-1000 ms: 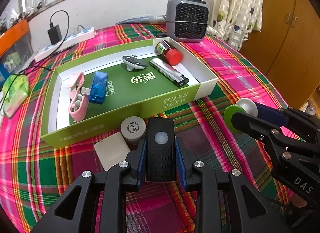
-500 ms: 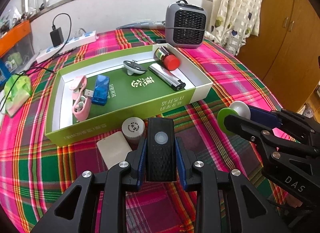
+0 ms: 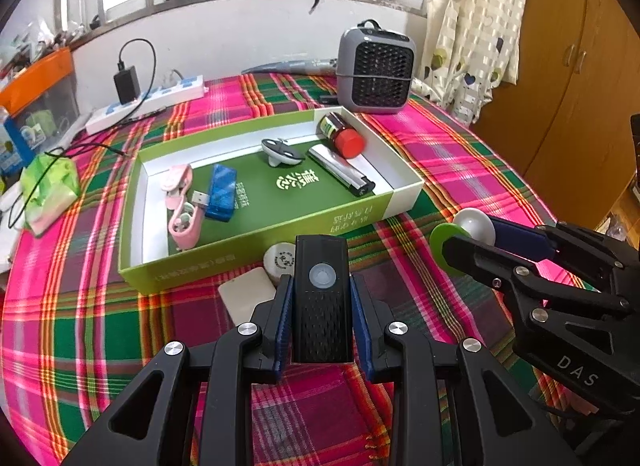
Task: Organize rigid objects
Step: 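Lift the black remote and green spool off the table with both tools, then carry the black remote and green spool over the green box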
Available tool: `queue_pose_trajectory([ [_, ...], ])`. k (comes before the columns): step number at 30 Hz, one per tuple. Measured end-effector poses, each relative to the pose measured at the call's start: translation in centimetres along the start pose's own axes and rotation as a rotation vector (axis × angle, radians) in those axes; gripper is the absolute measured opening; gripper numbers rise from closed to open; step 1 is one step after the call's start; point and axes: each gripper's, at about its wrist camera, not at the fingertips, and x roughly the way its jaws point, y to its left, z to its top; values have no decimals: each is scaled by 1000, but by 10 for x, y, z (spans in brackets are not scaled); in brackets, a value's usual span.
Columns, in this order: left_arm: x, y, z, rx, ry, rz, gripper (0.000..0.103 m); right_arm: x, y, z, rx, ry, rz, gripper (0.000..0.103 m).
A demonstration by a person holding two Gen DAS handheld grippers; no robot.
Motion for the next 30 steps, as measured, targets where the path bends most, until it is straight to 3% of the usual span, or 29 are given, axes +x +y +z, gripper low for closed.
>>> queue_pose_trajectory([
  [30,-23,30,22,-39,-68,65,26,1,16,32,-64,-42,20,34],
])
